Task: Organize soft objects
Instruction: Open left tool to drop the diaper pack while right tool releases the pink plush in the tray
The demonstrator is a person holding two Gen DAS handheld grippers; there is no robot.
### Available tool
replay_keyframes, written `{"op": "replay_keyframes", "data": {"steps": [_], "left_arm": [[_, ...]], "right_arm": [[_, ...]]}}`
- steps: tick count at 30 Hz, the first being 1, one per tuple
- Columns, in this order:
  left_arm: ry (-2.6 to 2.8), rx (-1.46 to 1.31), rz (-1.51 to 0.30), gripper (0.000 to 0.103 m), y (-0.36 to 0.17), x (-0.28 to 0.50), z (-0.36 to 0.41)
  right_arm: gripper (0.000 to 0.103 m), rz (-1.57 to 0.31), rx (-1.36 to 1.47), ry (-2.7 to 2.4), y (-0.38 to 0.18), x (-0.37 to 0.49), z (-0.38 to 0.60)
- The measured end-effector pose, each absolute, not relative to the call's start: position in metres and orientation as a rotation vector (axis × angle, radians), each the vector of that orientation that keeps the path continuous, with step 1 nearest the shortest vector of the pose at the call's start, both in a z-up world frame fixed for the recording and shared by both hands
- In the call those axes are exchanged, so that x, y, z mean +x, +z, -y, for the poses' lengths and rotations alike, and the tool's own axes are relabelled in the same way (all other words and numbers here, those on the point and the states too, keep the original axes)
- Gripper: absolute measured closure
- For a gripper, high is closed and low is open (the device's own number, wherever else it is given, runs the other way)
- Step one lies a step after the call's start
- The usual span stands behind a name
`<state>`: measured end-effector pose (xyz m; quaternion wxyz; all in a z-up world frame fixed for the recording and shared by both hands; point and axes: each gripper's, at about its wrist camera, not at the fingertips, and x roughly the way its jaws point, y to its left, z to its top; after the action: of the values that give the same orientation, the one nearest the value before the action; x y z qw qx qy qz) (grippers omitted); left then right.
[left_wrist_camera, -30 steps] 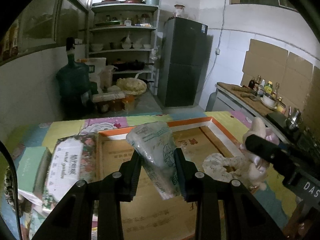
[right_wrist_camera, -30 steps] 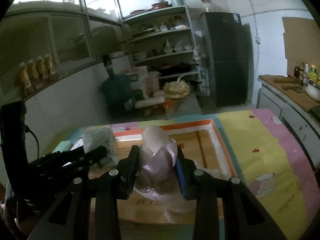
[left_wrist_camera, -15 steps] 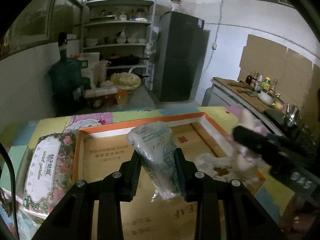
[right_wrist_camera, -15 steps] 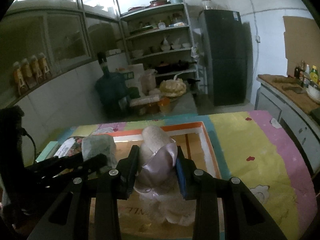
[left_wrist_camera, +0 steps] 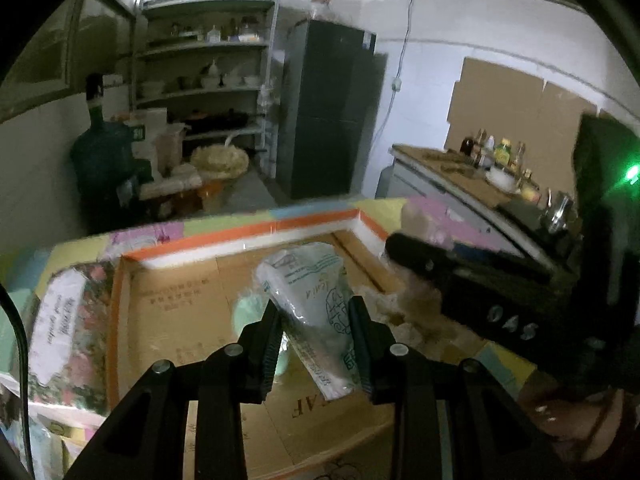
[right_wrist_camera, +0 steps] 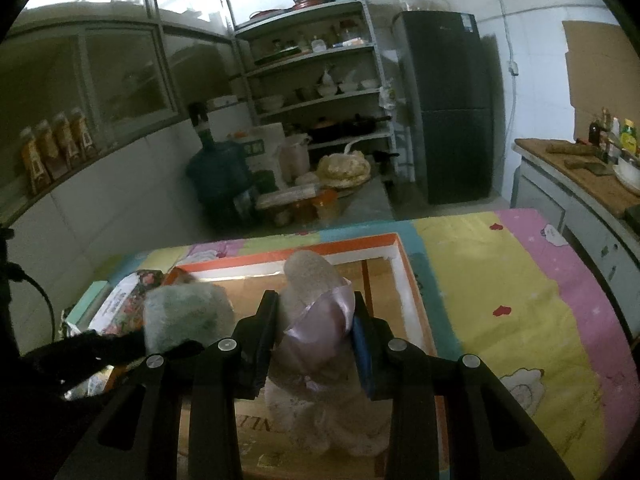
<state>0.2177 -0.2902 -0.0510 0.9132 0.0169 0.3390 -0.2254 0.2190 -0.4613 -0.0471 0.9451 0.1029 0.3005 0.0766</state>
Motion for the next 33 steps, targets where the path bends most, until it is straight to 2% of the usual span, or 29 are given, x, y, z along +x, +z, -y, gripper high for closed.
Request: {"op": "replay_keyframes", "data": {"steps": [8,15,18,20,21,23,28,33], "left_arm": [[-0.418,0.064,-0.778,0.07,-0.082,0.236,0.299],[-0.379,0.037,-0.79,0.069,-0.089,0.25,0.288],[-0.382,0.015,-0.792,0.065,-0.089,0.25,0.283],[-0.379,0.011,-0.797,0.059,-0.088,0.249,0.281],[-0.379,0.01,-0.795,0.055,-0.088,0.248,0.28],[-0.38,0.002,-0.788,0.041,-0.084,0.246,0.279],[-0.365,0.01,-0.751,0.028,-0.074,0.237,0.277],[-0.354,0.019,-0.719,0.025,-0.062,0.23,0.273]], "right_arm": [[0.067,-0.634,0.22,0.177,-0.054,0.225,0.463],[0.067,-0.682,0.201,0.203,-0.065,0.242,0.454],[0.062,-0.69,0.212,0.219,-0.069,0.246,0.453],[0.053,-0.691,0.233,0.238,-0.072,0.248,0.454],[0.053,-0.694,0.245,0.247,-0.073,0.248,0.455],[0.046,-0.693,0.267,0.264,-0.074,0.248,0.456],[0.037,-0.654,0.295,0.281,-0.068,0.242,0.456],[0.036,-0.613,0.322,0.269,-0.058,0.232,0.46]]}}
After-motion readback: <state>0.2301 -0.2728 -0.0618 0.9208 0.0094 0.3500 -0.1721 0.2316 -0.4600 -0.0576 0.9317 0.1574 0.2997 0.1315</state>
